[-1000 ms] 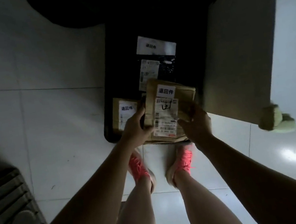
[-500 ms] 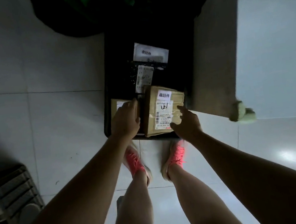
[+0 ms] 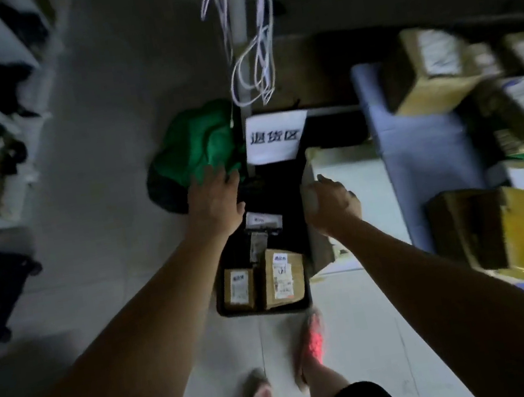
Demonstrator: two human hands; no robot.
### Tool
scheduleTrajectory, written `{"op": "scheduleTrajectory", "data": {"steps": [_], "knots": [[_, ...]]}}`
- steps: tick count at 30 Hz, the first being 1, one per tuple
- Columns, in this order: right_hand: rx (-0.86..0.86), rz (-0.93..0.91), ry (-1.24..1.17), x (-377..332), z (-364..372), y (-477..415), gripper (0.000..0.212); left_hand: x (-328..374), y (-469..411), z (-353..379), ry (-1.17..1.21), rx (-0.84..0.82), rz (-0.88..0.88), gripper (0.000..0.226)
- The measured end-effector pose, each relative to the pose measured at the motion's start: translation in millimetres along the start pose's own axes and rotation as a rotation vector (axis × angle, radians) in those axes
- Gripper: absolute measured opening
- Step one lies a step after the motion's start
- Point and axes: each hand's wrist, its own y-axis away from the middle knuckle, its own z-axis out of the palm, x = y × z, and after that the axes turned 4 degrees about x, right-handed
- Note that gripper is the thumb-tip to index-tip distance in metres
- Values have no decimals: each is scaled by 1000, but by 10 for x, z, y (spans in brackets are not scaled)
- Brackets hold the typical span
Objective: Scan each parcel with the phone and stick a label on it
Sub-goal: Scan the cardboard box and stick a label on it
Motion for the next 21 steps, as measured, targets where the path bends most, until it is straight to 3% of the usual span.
{"op": "scheduleTrajectory", "data": {"steps": [8,16,21], "knots": [[214,132,-36,457,-1198,953,60,733,243,-1466,-10,184,162,62],[239,164,-112,1698,-2057,1610,68,2094,534,-1986,-75,212,240,55],[225,187,-75,2705,-2405,1832,55,3154,524,-2176,-79,175,257,58]]}}
